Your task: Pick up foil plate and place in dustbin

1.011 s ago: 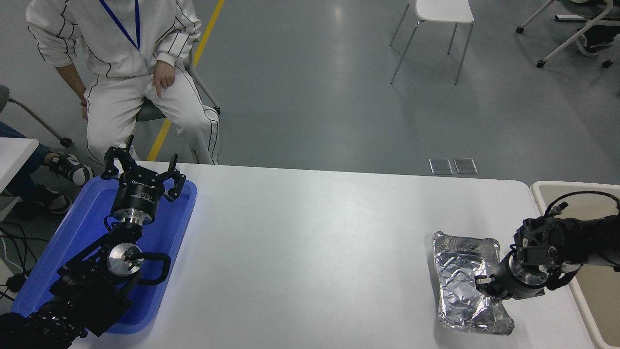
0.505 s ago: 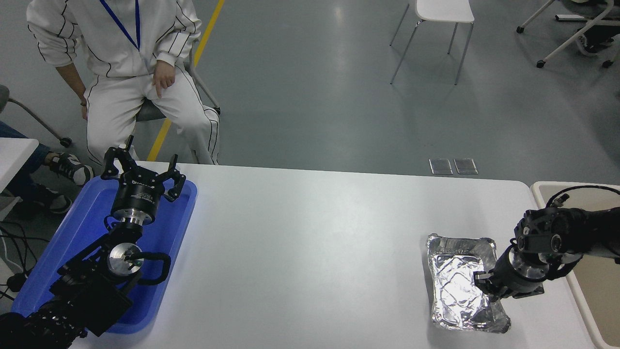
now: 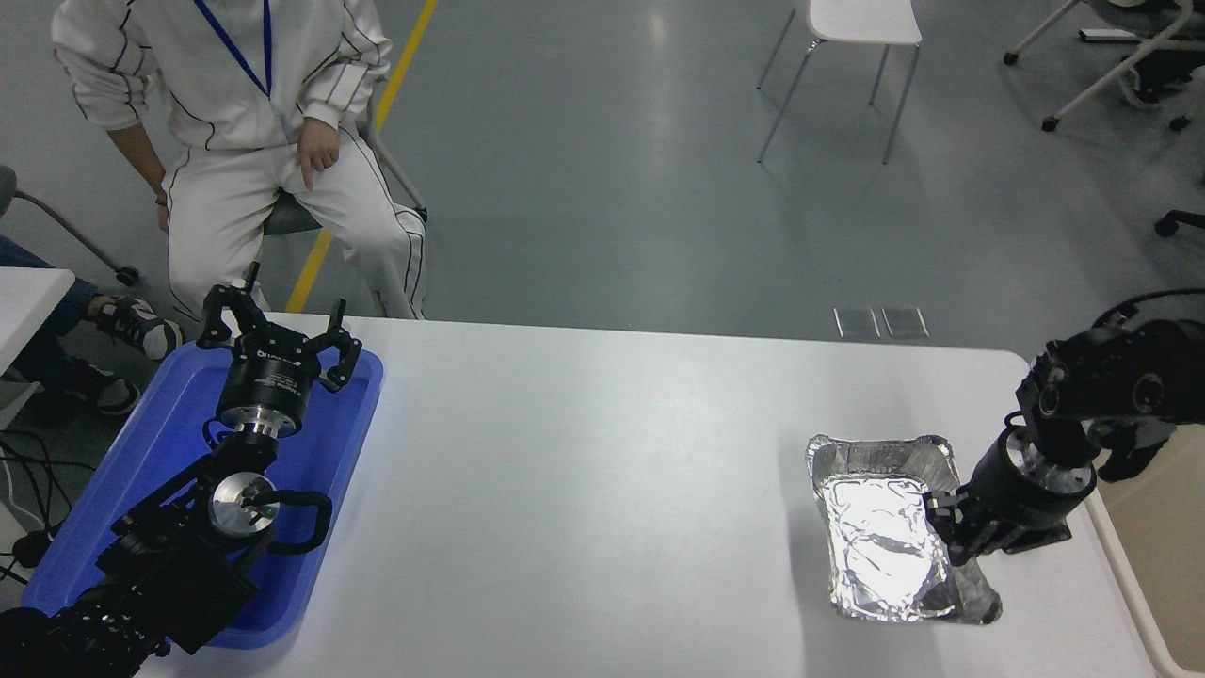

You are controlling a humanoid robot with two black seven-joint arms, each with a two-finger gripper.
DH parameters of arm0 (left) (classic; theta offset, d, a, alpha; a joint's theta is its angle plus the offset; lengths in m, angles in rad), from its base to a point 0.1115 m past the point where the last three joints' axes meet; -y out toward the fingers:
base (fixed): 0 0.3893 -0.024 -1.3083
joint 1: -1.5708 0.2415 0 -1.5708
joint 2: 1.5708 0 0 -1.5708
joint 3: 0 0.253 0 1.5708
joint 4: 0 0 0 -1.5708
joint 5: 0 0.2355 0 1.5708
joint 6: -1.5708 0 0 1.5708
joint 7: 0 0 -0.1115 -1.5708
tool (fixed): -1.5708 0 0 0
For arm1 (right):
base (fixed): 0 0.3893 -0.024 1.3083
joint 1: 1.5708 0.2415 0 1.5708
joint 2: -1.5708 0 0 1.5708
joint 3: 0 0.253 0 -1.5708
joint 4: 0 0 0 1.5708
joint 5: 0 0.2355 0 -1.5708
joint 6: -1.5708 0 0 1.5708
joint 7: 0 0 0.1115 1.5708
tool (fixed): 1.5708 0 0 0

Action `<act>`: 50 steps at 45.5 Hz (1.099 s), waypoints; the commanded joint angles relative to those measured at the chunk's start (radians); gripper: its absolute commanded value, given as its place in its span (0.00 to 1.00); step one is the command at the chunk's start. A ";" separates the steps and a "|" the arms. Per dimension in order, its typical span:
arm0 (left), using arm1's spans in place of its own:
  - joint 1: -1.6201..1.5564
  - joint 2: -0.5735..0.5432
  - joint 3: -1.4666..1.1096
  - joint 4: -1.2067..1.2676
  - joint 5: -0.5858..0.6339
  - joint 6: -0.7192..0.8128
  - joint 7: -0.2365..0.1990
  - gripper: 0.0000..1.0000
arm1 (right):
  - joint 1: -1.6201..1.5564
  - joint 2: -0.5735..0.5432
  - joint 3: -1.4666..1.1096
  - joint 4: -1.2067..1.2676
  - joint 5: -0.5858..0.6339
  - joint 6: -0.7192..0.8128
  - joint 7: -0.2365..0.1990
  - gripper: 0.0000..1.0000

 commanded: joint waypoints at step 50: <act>0.000 0.000 0.000 0.000 0.000 0.000 0.000 1.00 | 0.795 -0.084 -0.395 0.198 0.018 0.109 0.006 0.00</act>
